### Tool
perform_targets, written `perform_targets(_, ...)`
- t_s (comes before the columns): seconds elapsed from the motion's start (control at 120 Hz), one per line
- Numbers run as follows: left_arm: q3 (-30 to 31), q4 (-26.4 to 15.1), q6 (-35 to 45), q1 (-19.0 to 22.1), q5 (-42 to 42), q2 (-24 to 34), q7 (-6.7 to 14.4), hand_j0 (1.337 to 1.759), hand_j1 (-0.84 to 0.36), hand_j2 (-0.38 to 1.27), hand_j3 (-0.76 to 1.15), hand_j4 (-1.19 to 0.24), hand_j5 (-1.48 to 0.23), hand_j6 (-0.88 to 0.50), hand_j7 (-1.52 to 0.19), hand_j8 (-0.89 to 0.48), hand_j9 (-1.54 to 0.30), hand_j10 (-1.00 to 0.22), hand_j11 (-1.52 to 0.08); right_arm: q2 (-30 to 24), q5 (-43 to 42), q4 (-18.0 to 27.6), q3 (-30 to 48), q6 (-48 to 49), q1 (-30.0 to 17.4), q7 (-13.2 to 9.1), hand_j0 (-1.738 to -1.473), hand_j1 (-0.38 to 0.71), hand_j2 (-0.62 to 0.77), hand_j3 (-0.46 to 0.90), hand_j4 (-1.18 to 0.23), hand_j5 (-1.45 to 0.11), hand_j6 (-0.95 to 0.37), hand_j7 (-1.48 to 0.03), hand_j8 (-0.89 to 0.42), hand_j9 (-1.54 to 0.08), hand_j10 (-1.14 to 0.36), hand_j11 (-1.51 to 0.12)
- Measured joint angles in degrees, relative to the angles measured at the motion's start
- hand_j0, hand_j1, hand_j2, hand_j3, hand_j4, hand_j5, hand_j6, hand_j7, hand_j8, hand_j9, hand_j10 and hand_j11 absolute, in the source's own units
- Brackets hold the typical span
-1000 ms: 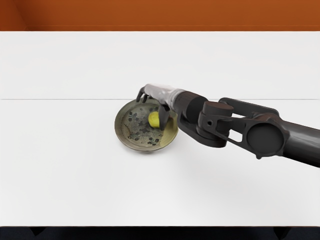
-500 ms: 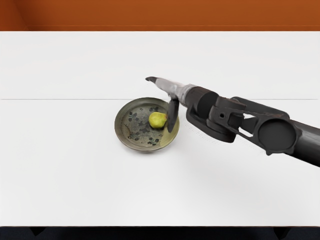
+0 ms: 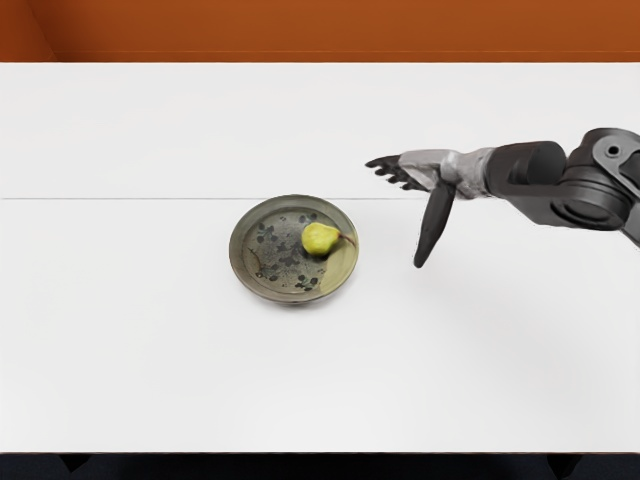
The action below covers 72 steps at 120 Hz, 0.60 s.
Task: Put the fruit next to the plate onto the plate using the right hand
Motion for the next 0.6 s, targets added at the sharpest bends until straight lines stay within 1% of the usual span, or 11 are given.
perform_targets(0.125,0.00,0.00,0.00,0.00,0.01,0.00,0.00,1.658,0.33,0.00,0.00,-0.02,-0.03,-0.02,-0.03,-0.02,-0.03,-0.02,-0.03,-4.83,6.29,-0.20,4.39,8.08,-1.30,0.00,-1.658,-0.35,0.00,0.00,0.00,0.00,0.00,0.00,0.00,0.00,0.00,0.00)
perform_targets(0.217,0.00,0.00,0.00,0.00,0.01,0.00,0.00,1.658,0.32,0.00,0.00,-0.02,-0.03,-0.02,-0.03,-0.02,-0.03,-0.02,-0.03,-7.32,9.23,-0.30,5.91,11.57,-1.71,0.00,-1.658,-0.35,0.00,0.00,0.00,0.00,0.00,0.00,0.00,0.00,0.00,0.00)
perform_targets(0.45,0.00,0.00,0.00,0.00,0.01,0.00,0.00,1.658,0.32,0.00,0.00,-0.02,-0.03,-0.02,-0.03,-0.02,-0.03,-0.02,-0.03,-11.65,13.76,-0.40,8.99,14.37,-2.60,0.00,-1.658,-0.35,0.00,0.00,0.00,0.00,0.00,0.00,0.00,0.00,0.00,0.00)
perform_targets(0.6,0.08,-0.42,-0.03,0.01,-0.06,0.00,0.00,1.658,0.32,0.00,0.00,-0.02,-0.03,-0.02,-0.03,-0.02,-0.03,-0.02,-0.03,-12.49,14.84,-0.83,9.14,14.64,-2.78,0.00,-1.658,-0.35,0.00,0.00,0.00,0.00,0.00,0.00,0.00,0.00,0.00,0.00)
